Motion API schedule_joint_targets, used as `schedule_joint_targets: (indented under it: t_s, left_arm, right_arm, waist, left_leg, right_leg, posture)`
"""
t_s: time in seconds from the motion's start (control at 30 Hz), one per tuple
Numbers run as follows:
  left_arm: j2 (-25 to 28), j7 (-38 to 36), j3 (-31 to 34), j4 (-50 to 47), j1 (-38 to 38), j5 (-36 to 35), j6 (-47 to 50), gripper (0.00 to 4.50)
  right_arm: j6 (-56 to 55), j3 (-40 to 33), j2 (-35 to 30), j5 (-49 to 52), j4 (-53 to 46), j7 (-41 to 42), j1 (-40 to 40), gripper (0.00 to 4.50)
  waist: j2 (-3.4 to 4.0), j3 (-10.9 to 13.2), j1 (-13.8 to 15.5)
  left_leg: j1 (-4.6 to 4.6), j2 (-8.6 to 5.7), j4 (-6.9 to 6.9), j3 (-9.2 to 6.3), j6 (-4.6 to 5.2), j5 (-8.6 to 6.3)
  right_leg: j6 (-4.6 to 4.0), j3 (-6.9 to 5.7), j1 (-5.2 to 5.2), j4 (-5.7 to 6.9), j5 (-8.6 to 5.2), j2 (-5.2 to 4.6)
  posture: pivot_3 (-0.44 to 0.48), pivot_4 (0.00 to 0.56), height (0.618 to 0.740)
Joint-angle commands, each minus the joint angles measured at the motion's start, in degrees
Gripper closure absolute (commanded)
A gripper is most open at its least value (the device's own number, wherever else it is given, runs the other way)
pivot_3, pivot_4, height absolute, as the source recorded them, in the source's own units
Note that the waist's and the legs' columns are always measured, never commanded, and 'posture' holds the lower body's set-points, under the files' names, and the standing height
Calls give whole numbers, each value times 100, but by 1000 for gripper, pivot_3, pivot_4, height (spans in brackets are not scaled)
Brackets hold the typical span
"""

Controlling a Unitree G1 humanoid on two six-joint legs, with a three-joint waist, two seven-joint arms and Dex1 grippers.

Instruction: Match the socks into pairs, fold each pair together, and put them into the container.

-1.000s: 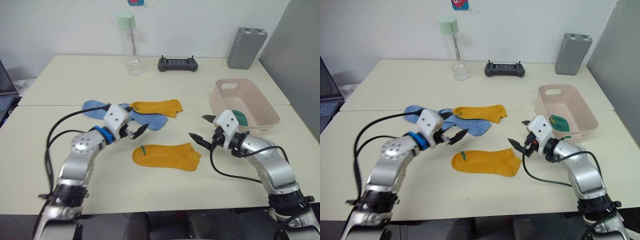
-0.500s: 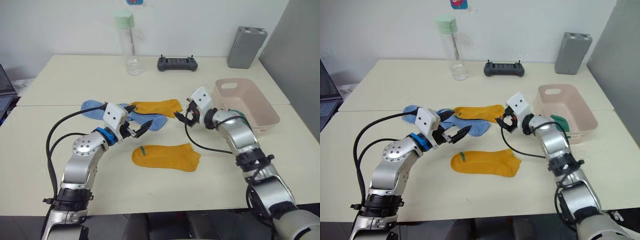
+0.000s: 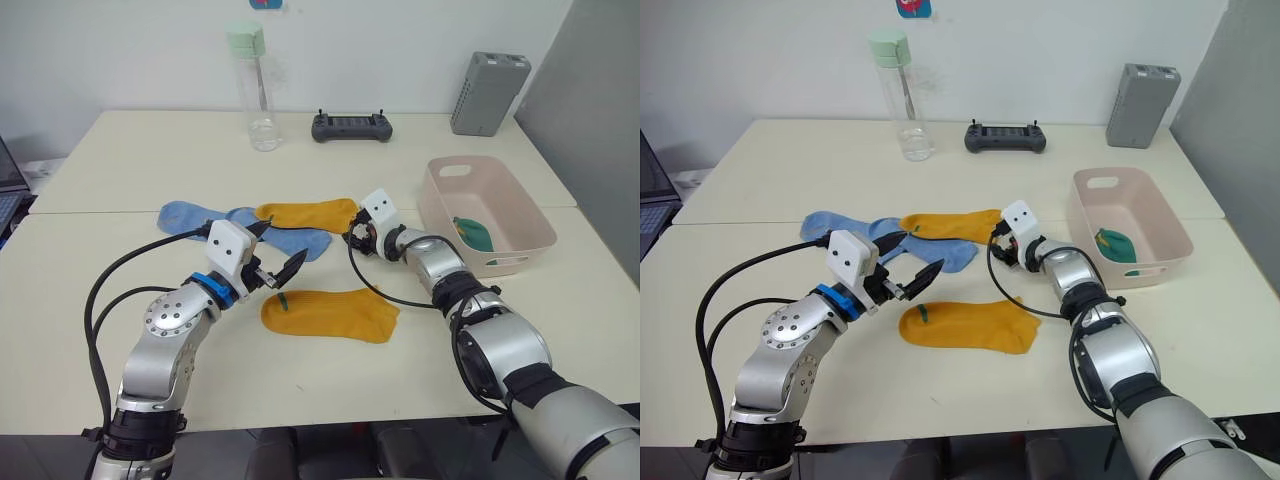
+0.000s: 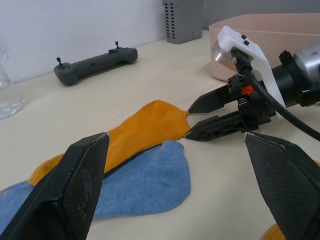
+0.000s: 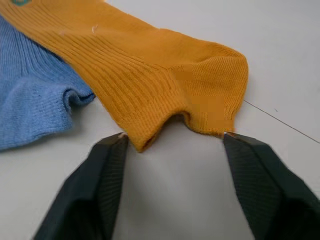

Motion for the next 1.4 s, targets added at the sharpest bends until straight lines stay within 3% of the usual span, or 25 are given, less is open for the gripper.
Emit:
schedule_joint_targets:
  t_s: [0.03, 0.2, 0.5, 0.6, 0.67, 1.03, 1.2, 1.4]
  left_arm:
    - [22, 25, 30, -222, -61, -55, -47, 0]
    - [26, 9, 6, -118, -191, -23, -73, 0]
    - [95, -70, 21, -86, -201, -30, -79, 0]
    - [152, -114, 27, -126, -154, -47, -59, 0]
    - [211, -179, 58, -197, -110, -95, -13, 0]
    - [1082, -1005, 285, -292, 363, -296, -90, 0]
    - [1274, -1247, 244, 119, 314, -97, -495, 0]
    - [1382, -1596, -408, 1183, -220, 723, -1778, 0]
  right_arm:
    - [-220, -152, 48, -18, 75, 22, -243, 2644]
    - [-276, -234, 127, -55, 218, 33, -338, 4453]
    - [-209, -380, 105, 79, -132, 333, -189, 4481]
    - [-13, -393, 63, 156, -680, 589, 77, 4481]
    - [321, -390, 7, 252, -1351, 774, 378, 4481]
    - [4581, -403, -1123, 1585, -7892, 1189, 3147, 4481]
    - [5661, -632, -1582, 2189, -9078, 1083, 3625, 4481]
    - [6411, -916, -1948, 2911, -9777, 1054, 4037, 4481]
  waist:
    - [0, 0, -18]
    - [0, 0, -23]
    - [1, 1, -37]
    - [1, 1, -38]
    - [1, 1, -32]
    - [6, 4, 44]
    - [6, 4, 41]
    - [5, 3, 70]
  left_leg:
    - [0, 0, 0, 0, 0, 0]
    - [0, 0, -1, -2, 0, 0]
    - [-1, 0, -1, -2, 0, 0]
    - [-1, 0, -2, -3, 0, 0]
    - [-1, 0, -3, -3, 0, 0]
    - [-6, 2, -23, -9, -1, -1]
    - [-3, 3, -24, -6, -1, -1]
    - [-4, -1, -21, -2, -1, -1]
  right_leg:
    - [0, 0, 0, 0, 0, 0]
    - [0, -2, 0, -1, 0, 0]
    - [-1, -2, 0, -1, -1, 0]
    - [0, -3, 0, -2, -1, 0]
    - [0, -3, 0, -2, -1, 0]
    - [-8, -11, -13, -1, -28, -1]
    - [-23, -6, -16, -2, -46, -2]
    - [-32, 2, -21, -4, -51, -3]
  posture:
    - [0, 150, 740]
    - [0, 150, 740]
    - [0, 150, 740]
    - [0, 150, 740]
    - [0, 150, 740]
    - [0, 150, 740]
    - [0, 150, 740]
    - [0, 150, 740]
